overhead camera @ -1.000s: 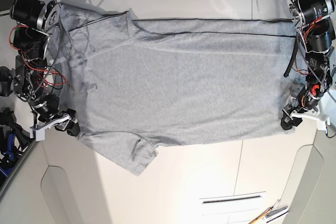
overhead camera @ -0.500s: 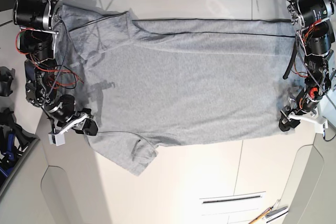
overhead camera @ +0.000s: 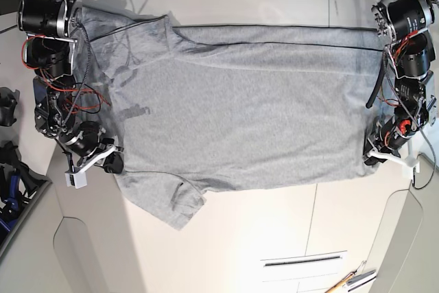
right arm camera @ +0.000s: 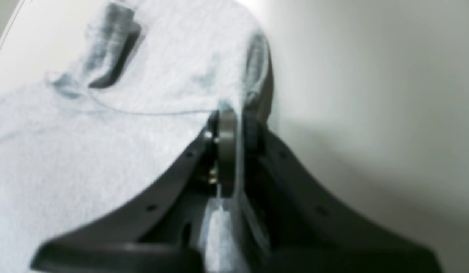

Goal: Fold the T-shirt properly
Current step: 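Grasp the hem-side edge corners with both grippers, then fold the hem-side edge over toward the first fold with both grippers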

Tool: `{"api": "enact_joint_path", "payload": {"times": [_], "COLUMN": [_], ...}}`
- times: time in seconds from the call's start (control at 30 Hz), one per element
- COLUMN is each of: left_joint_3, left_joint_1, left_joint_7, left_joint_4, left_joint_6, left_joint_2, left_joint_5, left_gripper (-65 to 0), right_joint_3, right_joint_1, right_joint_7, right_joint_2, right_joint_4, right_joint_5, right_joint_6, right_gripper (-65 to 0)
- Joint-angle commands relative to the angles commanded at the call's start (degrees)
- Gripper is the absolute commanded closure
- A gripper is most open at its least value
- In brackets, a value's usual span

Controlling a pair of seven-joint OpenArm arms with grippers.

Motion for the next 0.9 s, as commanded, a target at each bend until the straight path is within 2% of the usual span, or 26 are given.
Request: {"api": "enact_joint_path", "payload": {"times": [0.07, 0.17, 0.37, 0.47, 0.6, 0.73, 0.8, 0.9], "left_joint_3": [0.00, 0.00, 0.00, 0.00, 0.00, 0.00, 0.00, 0.00], "left_joint_1": [-0.63, -1.09, -1.09, -1.07, -1.05, -0.83, 0.42, 3.61], "left_joint_7": [0.02, 1.70, 1.92, 4.31, 10.88, 17.53, 19.58, 20.20], "left_joint_4": [0.00, 0.00, 0.00, 0.63, 2.95, 7.89, 10.47, 14.29], "left_joint_6": [-1.38, -1.70, -2.48, -2.48, -2.48, -2.48, -2.48, -2.48], "left_joint_2": [-0.11, -0.13, -0.98, -2.19, -3.34, -3.48, -4.20, -5.38], "left_joint_5": [-0.02, 0.02, -0.04, -0.11, -2.69, -3.98, -6.43, -7.54], "left_gripper": [0.0, 0.0, 0.0, 0.0, 0.0, 0.0, 0.0, 0.0], "right_joint_3": [0.00, 0.00, 0.00, 0.00, 0.00, 0.00, 0.02, 0.37], "right_joint_1": [0.00, 0.00, 0.00, -0.02, -0.07, -0.85, -2.40, -5.77], "right_joint_7": [-0.04, -0.22, -0.37, -1.14, -6.21, -11.76, -14.16, -16.26], "right_joint_2": [0.00, 0.00, 0.13, 0.46, 0.44, 0.46, 0.46, 0.59], "right_joint_4": [0.74, 1.53, 2.19, 3.21, 7.39, 13.22, 17.29, 23.32], "right_joint_5": [-0.02, 0.00, -0.02, -0.02, 0.24, 3.04, 4.09, 4.11], "right_joint_6": [0.00, 0.02, 0.42, 0.44, 0.44, 0.42, 0.42, 0.39], "right_gripper": [0.0, 0.0, 0.0, 0.0, 0.0, 0.0, 0.0, 0.0]}}
